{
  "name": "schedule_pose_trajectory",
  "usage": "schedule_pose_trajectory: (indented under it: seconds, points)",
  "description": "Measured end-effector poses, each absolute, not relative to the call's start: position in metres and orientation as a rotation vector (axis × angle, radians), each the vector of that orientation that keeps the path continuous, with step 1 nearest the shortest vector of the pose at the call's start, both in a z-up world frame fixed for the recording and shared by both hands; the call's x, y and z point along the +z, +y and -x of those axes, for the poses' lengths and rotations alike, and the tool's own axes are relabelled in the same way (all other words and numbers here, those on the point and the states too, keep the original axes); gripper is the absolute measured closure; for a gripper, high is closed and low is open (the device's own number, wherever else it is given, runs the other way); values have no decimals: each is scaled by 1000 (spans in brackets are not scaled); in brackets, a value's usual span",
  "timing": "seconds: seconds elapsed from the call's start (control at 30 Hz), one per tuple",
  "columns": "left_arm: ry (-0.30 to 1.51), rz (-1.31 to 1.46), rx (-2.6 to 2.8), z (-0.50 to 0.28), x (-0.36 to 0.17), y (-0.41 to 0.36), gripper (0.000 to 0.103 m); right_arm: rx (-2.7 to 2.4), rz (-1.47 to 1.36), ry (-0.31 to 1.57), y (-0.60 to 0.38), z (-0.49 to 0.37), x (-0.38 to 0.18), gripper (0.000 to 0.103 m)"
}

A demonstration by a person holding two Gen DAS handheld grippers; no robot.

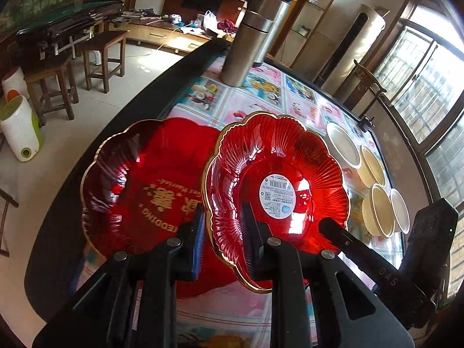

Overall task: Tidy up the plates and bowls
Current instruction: 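Lift the red plate with the left tool onto the red plate stack, then open the left tool and withdraw from the red stack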

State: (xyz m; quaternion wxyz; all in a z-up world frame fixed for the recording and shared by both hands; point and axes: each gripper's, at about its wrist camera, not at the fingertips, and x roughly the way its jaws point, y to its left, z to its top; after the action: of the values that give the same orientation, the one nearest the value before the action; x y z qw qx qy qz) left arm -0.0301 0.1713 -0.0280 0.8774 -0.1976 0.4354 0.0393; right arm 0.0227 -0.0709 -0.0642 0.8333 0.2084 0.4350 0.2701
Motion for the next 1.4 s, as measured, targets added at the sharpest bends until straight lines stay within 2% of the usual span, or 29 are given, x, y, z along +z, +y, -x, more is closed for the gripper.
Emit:
schedule_pose_trajectory:
  seconds: [0.27, 0.53, 1.2, 1.4]
  points:
    - [952, 487, 182, 40, -56, 225, 83, 621, -332, 1010, 7, -26, -72, 94]
    - [983, 499, 207, 40, -73, 244, 83, 624, -262, 1072, 51, -24, -97, 93]
    - [913, 299, 301, 38, -50, 225, 83, 601, -183, 1040, 59, -26, -93, 89]
    - [919, 282, 294, 38, -50, 216, 82, 608, -218, 975, 41, -21, -83, 87]
